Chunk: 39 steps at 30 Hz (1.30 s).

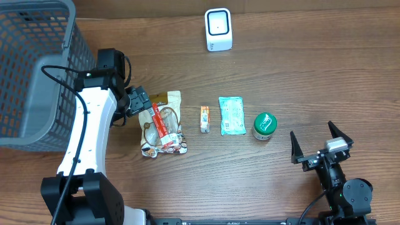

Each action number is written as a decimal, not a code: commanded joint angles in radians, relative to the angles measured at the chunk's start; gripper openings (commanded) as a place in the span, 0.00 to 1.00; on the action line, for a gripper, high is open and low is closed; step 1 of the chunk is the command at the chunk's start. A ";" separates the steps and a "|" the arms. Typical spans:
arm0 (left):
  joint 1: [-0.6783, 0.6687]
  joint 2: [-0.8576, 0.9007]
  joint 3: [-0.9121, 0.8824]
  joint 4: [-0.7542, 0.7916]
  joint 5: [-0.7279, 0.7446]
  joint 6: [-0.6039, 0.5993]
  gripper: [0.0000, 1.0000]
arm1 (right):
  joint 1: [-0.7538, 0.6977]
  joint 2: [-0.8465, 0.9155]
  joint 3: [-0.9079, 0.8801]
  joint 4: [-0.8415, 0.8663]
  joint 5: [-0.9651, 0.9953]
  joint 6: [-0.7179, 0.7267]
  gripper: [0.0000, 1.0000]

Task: Scan the item barcode
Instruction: 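Lower the snack bag onto the table left of the orange packet and release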

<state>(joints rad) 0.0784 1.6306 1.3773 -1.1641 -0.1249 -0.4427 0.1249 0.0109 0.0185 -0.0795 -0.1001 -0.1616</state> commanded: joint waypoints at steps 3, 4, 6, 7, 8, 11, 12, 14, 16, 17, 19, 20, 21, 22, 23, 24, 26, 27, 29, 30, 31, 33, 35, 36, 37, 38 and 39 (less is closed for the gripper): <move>0.000 -0.001 0.016 -0.002 -0.013 -0.010 1.00 | -0.003 -0.007 -0.010 0.003 0.001 -0.004 1.00; 0.000 -0.001 0.016 -0.002 -0.013 -0.010 1.00 | -0.003 -0.007 -0.010 0.003 0.001 -0.004 1.00; 0.000 -0.001 0.016 -0.002 -0.013 -0.010 1.00 | -0.003 -0.007 -0.010 0.003 0.001 -0.004 1.00; 0.000 -0.001 0.016 -0.002 -0.013 -0.010 1.00 | -0.003 -0.007 -0.010 0.003 0.001 -0.003 1.00; 0.000 -0.001 0.016 -0.002 -0.013 -0.010 1.00 | -0.003 -0.007 -0.010 0.003 0.001 -0.003 1.00; 0.000 -0.001 0.016 -0.002 -0.013 -0.010 1.00 | -0.003 -0.007 -0.010 0.003 0.001 -0.003 1.00; 0.000 -0.001 0.016 -0.002 -0.013 -0.010 1.00 | -0.003 -0.007 -0.010 0.003 0.001 -0.004 1.00; 0.000 -0.001 0.016 -0.002 -0.013 -0.010 1.00 | -0.003 -0.007 -0.010 0.003 0.001 -0.003 1.00; 0.000 -0.001 0.016 -0.002 -0.013 -0.010 1.00 | -0.003 -0.007 -0.010 0.003 0.001 -0.003 1.00; 0.000 -0.001 0.016 -0.002 -0.013 -0.010 1.00 | -0.003 -0.007 -0.010 0.003 0.001 -0.003 1.00; 0.000 -0.001 0.016 -0.002 -0.013 -0.010 1.00 | -0.003 -0.007 -0.010 0.003 0.001 -0.003 1.00; 0.000 -0.001 0.016 -0.002 -0.013 -0.010 1.00 | -0.003 -0.007 -0.010 0.003 0.001 -0.004 1.00; 0.000 -0.001 0.016 -0.002 -0.013 -0.010 1.00 | -0.003 -0.007 -0.010 0.003 0.001 -0.003 1.00; 0.000 -0.001 0.016 -0.002 -0.013 -0.010 1.00 | -0.003 -0.007 -0.010 0.003 0.001 -0.003 1.00; 0.000 -0.001 0.016 -0.002 -0.013 -0.010 1.00 | -0.003 -0.007 -0.010 0.003 0.001 -0.003 1.00; 0.000 -0.001 0.016 -0.002 -0.013 -0.010 1.00 | -0.003 -0.007 -0.010 0.003 0.001 -0.003 1.00; 0.000 -0.001 0.016 -0.002 -0.013 -0.010 1.00 | -0.003 -0.007 -0.010 0.003 0.001 -0.004 1.00; 0.000 -0.001 0.016 -0.002 -0.013 -0.010 1.00 | -0.003 -0.007 -0.010 0.003 0.001 -0.004 1.00; 0.000 -0.001 0.016 -0.002 -0.013 -0.010 1.00 | -0.003 -0.007 -0.010 0.003 0.001 -0.003 1.00; 0.000 -0.001 0.016 -0.002 -0.013 -0.010 1.00 | -0.003 -0.007 -0.010 0.003 0.001 -0.004 1.00; 0.000 -0.001 0.016 -0.002 -0.013 -0.010 1.00 | -0.003 -0.007 -0.010 0.003 0.001 -0.003 1.00; 0.000 -0.001 0.016 -0.002 -0.013 -0.010 1.00 | -0.003 -0.007 -0.010 0.004 0.000 -0.003 1.00; 0.000 -0.001 0.016 -0.002 -0.013 -0.010 1.00 | -0.003 -0.007 -0.010 0.004 -0.006 0.004 1.00; 0.000 -0.001 0.016 -0.002 -0.013 -0.010 1.00 | -0.003 -0.007 -0.010 0.004 -0.007 0.031 1.00; 0.000 -0.001 0.016 -0.002 -0.013 -0.010 1.00 | -0.003 -0.007 -0.010 0.004 -0.007 0.083 1.00; 0.000 -0.001 0.016 -0.002 -0.013 -0.010 1.00 | -0.003 -0.007 -0.010 0.004 -0.007 0.151 1.00; 0.000 -0.001 0.016 -0.002 -0.013 -0.010 1.00 | -0.003 -0.007 -0.010 0.004 -0.006 0.229 1.00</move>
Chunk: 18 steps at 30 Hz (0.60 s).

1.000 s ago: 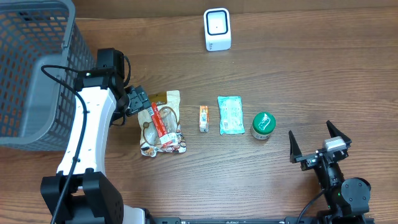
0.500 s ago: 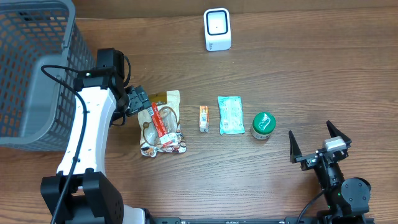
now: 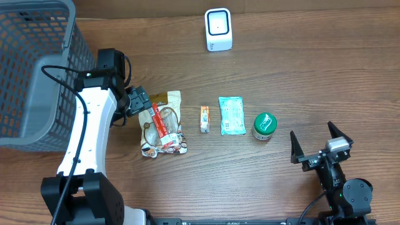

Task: Scan the item barcode
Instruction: 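Lower the snack bag onto the table left of the orange packet and release, then raise the right gripper and move it down over the green-lidded jar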

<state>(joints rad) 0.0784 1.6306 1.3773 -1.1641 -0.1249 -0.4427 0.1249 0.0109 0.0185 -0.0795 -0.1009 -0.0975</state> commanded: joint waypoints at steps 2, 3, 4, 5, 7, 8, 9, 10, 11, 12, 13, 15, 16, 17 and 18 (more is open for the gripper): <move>0.000 -0.001 0.016 -0.002 -0.013 -0.010 1.00 | -0.003 -0.007 -0.010 0.006 -0.006 0.233 1.00; 0.000 -0.001 0.016 -0.002 -0.013 -0.010 1.00 | -0.003 -0.007 -0.010 0.006 -0.006 0.236 1.00; 0.000 -0.001 0.016 -0.002 -0.013 -0.010 1.00 | -0.003 -0.007 -0.010 0.006 -0.005 0.236 1.00; 0.000 -0.001 0.016 -0.002 -0.013 -0.010 1.00 | -0.003 -0.007 -0.010 0.005 -0.005 0.237 1.00; 0.000 -0.001 0.016 -0.002 -0.013 -0.010 1.00 | -0.003 -0.007 -0.010 0.005 -0.005 0.252 1.00; 0.000 -0.001 0.016 -0.002 -0.013 -0.010 1.00 | -0.003 -0.007 -0.010 0.005 -0.005 0.287 1.00; 0.000 -0.001 0.016 -0.002 -0.013 -0.010 1.00 | -0.003 -0.007 -0.008 0.001 -0.005 0.324 1.00; 0.000 -0.001 0.016 -0.002 -0.013 -0.010 1.00 | -0.003 -0.007 -0.002 -0.010 -0.005 0.343 1.00; 0.000 -0.001 0.016 -0.002 -0.013 -0.010 1.00 | -0.003 -0.007 0.011 -0.031 -0.005 0.357 1.00; 0.000 -0.001 0.016 -0.002 -0.013 -0.010 1.00 | -0.003 -0.007 0.029 -0.051 -0.003 0.357 1.00; 0.000 -0.001 0.016 -0.002 -0.013 -0.010 1.00 | -0.003 -0.007 0.058 -0.073 0.006 0.360 1.00; 0.000 -0.001 0.016 -0.002 -0.013 -0.010 1.00 | -0.003 -0.005 0.132 -0.124 0.028 0.360 1.00; 0.000 -0.001 0.016 -0.002 -0.013 -0.010 1.00 | -0.003 0.001 0.189 -0.167 0.058 0.361 1.00; 0.000 -0.001 0.016 -0.002 -0.013 -0.010 1.00 | -0.003 0.013 0.251 -0.210 0.094 0.360 1.00; 0.000 -0.001 0.016 -0.002 -0.013 -0.010 1.00 | -0.003 0.031 0.319 -0.255 0.130 0.360 1.00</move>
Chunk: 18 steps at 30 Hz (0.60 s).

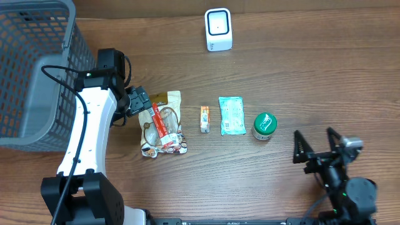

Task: Scan the item barcode
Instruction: 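Raise the right gripper and move it down over the green-lidded jar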

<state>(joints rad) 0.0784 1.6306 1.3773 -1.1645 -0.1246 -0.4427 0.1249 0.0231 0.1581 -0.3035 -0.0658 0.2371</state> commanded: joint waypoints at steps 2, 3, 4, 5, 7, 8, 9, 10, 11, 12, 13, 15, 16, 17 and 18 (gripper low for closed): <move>0.000 -0.001 0.016 -0.002 -0.013 -0.010 1.00 | -0.003 0.061 0.292 -0.097 0.137 0.026 1.00; 0.000 -0.001 0.016 -0.002 -0.013 -0.010 1.00 | -0.003 0.089 0.354 -0.130 0.153 0.026 1.00; 0.000 -0.001 0.016 -0.002 -0.013 -0.010 1.00 | -0.003 0.128 0.428 -0.167 0.159 0.025 1.00; 0.000 -0.001 0.016 -0.002 -0.013 -0.010 1.00 | -0.003 0.165 0.490 -0.196 0.159 0.026 1.00; 0.000 -0.001 0.016 -0.002 -0.013 -0.010 1.00 | -0.003 0.251 0.619 -0.265 0.154 0.030 1.00; 0.000 -0.001 0.016 -0.002 -0.013 -0.010 1.00 | -0.003 0.307 0.697 -0.317 0.151 0.048 1.00; 0.000 -0.001 0.016 -0.002 -0.013 -0.010 1.00 | -0.003 0.366 0.778 -0.378 0.151 0.076 1.00; 0.000 -0.001 0.016 -0.002 -0.013 -0.010 1.00 | -0.003 0.419 0.848 -0.436 0.150 0.093 1.00; 0.000 -0.001 0.016 -0.002 -0.013 -0.010 1.00 | -0.003 0.474 0.919 -0.497 0.150 0.107 1.00; 0.000 -0.001 0.016 -0.002 -0.013 -0.010 1.00 | -0.003 0.533 0.993 -0.563 0.142 0.111 1.00; 0.000 -0.001 0.016 -0.002 -0.013 -0.010 1.00 | -0.003 0.601 1.076 -0.642 0.130 0.111 1.00; 0.000 -0.001 0.016 -0.002 -0.013 -0.010 1.00 | -0.003 0.721 1.214 -0.783 0.105 0.111 1.00; 0.000 -0.001 0.016 -0.002 -0.013 -0.010 1.00 | -0.003 0.790 1.289 -0.868 0.089 0.112 1.00; 0.000 -0.001 0.016 -0.002 -0.013 -0.010 1.00 | -0.003 0.848 1.349 -0.939 0.077 0.112 1.00; 0.000 -0.001 0.016 -0.002 -0.013 -0.010 1.00 | -0.003 0.914 1.411 -1.018 0.061 0.112 1.00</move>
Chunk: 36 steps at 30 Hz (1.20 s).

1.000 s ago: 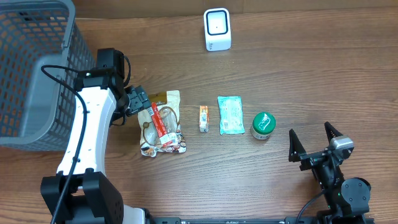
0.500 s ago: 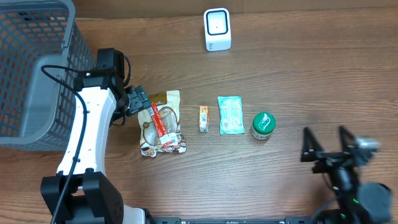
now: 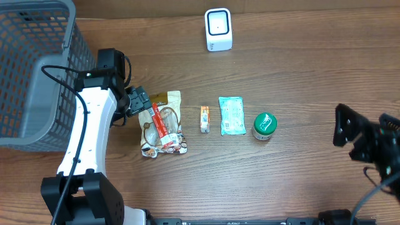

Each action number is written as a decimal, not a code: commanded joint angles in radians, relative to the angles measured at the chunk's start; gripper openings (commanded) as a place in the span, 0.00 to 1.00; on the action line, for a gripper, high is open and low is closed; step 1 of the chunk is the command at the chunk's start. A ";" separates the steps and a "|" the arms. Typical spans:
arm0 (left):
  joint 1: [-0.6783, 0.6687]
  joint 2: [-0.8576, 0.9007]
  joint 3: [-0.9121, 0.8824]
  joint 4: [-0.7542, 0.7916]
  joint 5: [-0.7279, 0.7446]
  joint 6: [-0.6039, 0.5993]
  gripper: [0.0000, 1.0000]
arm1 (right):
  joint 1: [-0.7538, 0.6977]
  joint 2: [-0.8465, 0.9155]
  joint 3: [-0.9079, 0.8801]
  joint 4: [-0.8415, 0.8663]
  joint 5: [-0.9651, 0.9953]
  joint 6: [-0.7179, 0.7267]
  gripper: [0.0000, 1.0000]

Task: Scan the item barcode
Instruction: 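Raise the right gripper and move it down over the green-lidded jar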

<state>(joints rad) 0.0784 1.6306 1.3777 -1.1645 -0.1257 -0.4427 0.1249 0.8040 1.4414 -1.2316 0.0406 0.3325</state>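
The white barcode scanner [image 3: 218,29] stands at the back of the table. Four items lie in a row mid-table: a snack bag [image 3: 161,124], a small orange packet [image 3: 204,119], a teal packet [image 3: 231,115] and a green-lidded jar [image 3: 264,125]. My left gripper [image 3: 139,103] sits at the snack bag's upper left edge and looks open, holding nothing. My right gripper [image 3: 365,130] hovers open at the right side, well to the right of the jar, with nothing in it.
A large grey mesh basket [image 3: 34,69] fills the back left corner, right beside the left arm [image 3: 87,131]. The wooden table [image 3: 300,69] stretches bare between the scanner and the right arm.
My right gripper has risen and shifted to the right, away from the front edge, still open. The left arm and all the items are where they were.
At the two oldest moments the right gripper rested open near the front right edge, and the left gripper sat by the snack bag. Then the right gripper had turned a little. Now it stands higher and further right. No item has moved.
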 commanded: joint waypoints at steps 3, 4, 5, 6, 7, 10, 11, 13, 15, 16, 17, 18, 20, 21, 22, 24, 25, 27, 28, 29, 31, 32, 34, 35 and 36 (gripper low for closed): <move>0.000 -0.001 0.016 -0.002 -0.012 -0.010 1.00 | -0.003 0.282 0.237 -0.252 -0.086 0.056 1.00; 0.000 -0.001 0.016 -0.002 -0.012 -0.010 1.00 | -0.003 0.333 0.259 -0.295 -0.105 0.088 1.00; 0.000 -0.001 0.016 -0.002 -0.012 -0.010 1.00 | -0.003 0.371 0.268 -0.320 -0.128 0.117 1.00; 0.000 -0.001 0.016 -0.002 -0.012 -0.010 1.00 | -0.003 0.405 0.269 -0.327 -0.160 0.138 1.00; 0.000 -0.001 0.016 -0.002 -0.012 -0.010 1.00 | -0.003 0.441 0.269 -0.325 -0.204 0.142 1.00; 0.000 -0.001 0.016 -0.002 -0.012 -0.010 1.00 | -0.003 0.536 0.269 -0.306 -0.257 0.143 1.00; 0.000 -0.001 0.016 -0.002 -0.012 -0.010 1.00 | -0.003 0.565 0.269 -0.306 -0.257 0.143 1.00; 0.000 -0.001 0.016 -0.002 -0.012 -0.010 1.00 | -0.003 0.623 0.269 -0.308 -0.267 0.143 1.00; 0.000 -0.001 0.016 -0.002 -0.012 -0.010 1.00 | -0.002 0.671 0.269 -0.308 -0.299 0.143 0.99; 0.000 -0.001 0.016 -0.002 -0.012 -0.010 1.00 | 0.000 0.695 0.267 -0.307 -0.318 0.143 0.99; 0.000 -0.001 0.016 -0.002 -0.012 -0.010 1.00 | 0.006 0.713 0.265 -0.307 -0.323 0.143 0.99; 0.000 -0.001 0.016 -0.002 -0.012 -0.010 1.00 | 0.016 0.734 0.264 -0.307 -0.322 0.143 0.99; 0.000 -0.001 0.016 -0.002 -0.012 -0.010 1.00 | 0.039 0.764 0.261 -0.307 -0.322 0.143 0.99; 0.000 -0.001 0.016 -0.002 -0.012 -0.010 1.00 | 0.056 0.779 0.257 -0.307 -0.322 0.143 0.99; 0.000 -0.001 0.016 -0.002 -0.012 -0.010 1.00 | 0.072 0.791 0.253 -0.305 -0.318 0.143 0.99; 0.000 -0.001 0.016 -0.002 -0.012 -0.010 1.00 | 0.113 0.811 0.241 -0.300 -0.285 0.150 0.99; 0.000 -0.001 0.016 -0.002 -0.012 -0.010 1.00 | 0.132 0.820 0.235 -0.300 -0.256 0.169 1.00; 0.000 -0.001 0.016 -0.002 -0.012 -0.010 1.00 | 0.171 0.838 0.220 -0.298 -0.188 0.222 1.00; 0.000 -0.001 0.016 -0.002 -0.012 -0.010 1.00 | 0.187 0.844 0.212 -0.292 -0.163 0.247 1.00; 0.000 -0.001 0.016 -0.002 -0.012 -0.010 1.00 | 0.200 0.851 0.201 -0.282 -0.145 0.264 1.00; 0.000 -0.001 0.016 -0.002 -0.012 -0.010 1.00 | 0.229 0.864 0.182 -0.253 -0.138 0.270 1.00; 0.000 -0.001 0.016 -0.002 -0.012 -0.010 1.00 | 0.243 0.873 0.174 -0.237 -0.138 0.270 1.00; 0.000 -0.001 0.016 -0.002 -0.012 -0.010 1.00 | 0.267 0.890 0.159 -0.220 -0.134 0.270 0.99; 0.000 -0.001 0.016 -0.002 -0.012 -0.010 1.00 | 0.279 0.900 0.151 -0.216 -0.127 0.270 0.99; 0.000 -0.001 0.016 -0.002 -0.012 -0.010 1.00 | 0.288 0.909 0.143 -0.213 -0.119 0.270 0.99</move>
<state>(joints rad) 0.0784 1.6306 1.3777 -1.1641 -0.1257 -0.4431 0.3878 1.6894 1.6062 -1.4540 -0.1223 0.5793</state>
